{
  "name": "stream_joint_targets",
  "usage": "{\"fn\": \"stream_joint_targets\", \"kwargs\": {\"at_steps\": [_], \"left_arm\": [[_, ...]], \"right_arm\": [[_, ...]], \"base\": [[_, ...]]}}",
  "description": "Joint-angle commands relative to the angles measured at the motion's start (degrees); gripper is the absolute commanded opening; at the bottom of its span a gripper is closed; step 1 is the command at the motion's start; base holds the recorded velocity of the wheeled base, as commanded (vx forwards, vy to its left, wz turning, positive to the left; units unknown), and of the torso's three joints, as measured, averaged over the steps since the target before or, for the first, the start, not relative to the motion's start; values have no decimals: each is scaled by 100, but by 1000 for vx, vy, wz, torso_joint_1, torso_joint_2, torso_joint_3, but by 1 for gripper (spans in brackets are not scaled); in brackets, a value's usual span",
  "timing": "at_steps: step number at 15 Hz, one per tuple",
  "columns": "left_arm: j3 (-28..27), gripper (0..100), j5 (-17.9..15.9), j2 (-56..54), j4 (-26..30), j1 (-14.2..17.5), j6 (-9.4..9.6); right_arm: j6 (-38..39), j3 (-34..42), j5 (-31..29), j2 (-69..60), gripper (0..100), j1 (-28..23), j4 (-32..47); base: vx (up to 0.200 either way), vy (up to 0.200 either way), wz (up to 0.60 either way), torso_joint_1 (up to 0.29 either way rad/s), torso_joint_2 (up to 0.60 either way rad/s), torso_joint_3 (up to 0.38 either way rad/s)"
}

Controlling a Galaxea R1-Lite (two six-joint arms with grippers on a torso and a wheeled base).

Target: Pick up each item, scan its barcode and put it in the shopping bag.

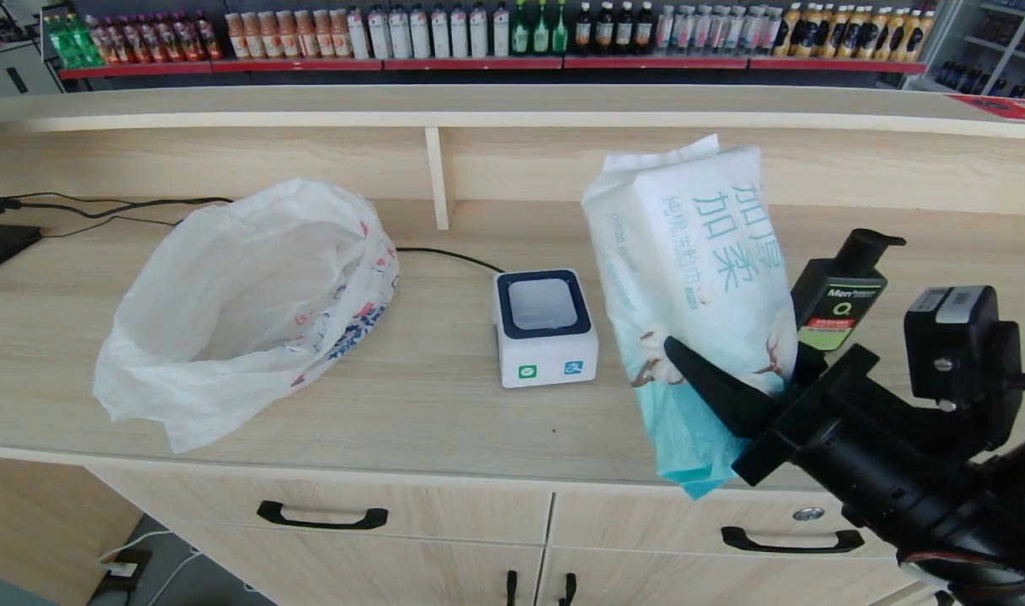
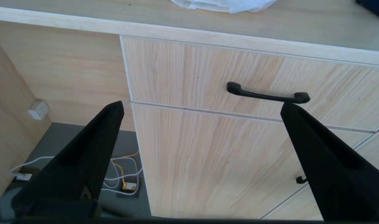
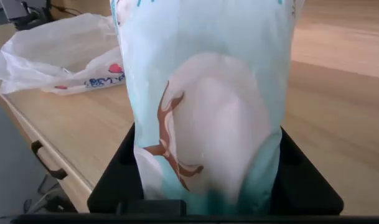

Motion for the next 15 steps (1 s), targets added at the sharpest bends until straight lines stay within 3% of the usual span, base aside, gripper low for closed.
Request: {"fn": "stream_joint_targets", "kwargs": {"at_steps": [1,3,10,15], "left_arm": [[0,100,1,0,-19,0,-2],[0,100,1,0,-1,0,-2],[0,100,1,0,-1,0,-2],[0,100,1,0,-1,0,-2]], "right_arm": [[-345,-226,-429,118,0,1,-9],[-477,-323,-939,136,0,177,-9],[-582,-886,-992,760,0,362,-9],[-398,-1641,-1519,1068,0,388,-9]], "base": [[0,0,0,0,0,0],[0,0,0,0,0,0],[0,0,0,0,0,0],[0,0,0,0,0,0]]}}
